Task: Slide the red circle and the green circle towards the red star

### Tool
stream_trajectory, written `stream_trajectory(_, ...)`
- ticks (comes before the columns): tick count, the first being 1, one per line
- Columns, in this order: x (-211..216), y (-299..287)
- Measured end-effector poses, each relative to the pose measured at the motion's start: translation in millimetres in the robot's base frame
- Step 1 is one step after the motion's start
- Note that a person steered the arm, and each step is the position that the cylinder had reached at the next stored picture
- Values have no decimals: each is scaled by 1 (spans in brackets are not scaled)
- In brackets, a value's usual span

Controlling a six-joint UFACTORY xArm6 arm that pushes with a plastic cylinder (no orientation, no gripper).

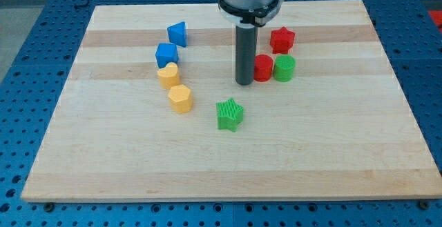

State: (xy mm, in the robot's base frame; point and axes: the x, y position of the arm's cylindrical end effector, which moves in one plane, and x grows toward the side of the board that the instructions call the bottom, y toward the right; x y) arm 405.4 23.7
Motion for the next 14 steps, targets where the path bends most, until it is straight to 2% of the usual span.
stream_trajectory(1,-28,2)
stream_trajectory(2,-35,8)
stream_trajectory(4,9,27)
stream_trajectory(6,30,51)
stream_trajectory(7,37,84)
stream_trajectory(8,30,116)
stream_trajectory(9,30,119)
stream_trajectory(10,29,150)
stream_trajectory(11,14,160)
stream_trajectory(14,26,102)
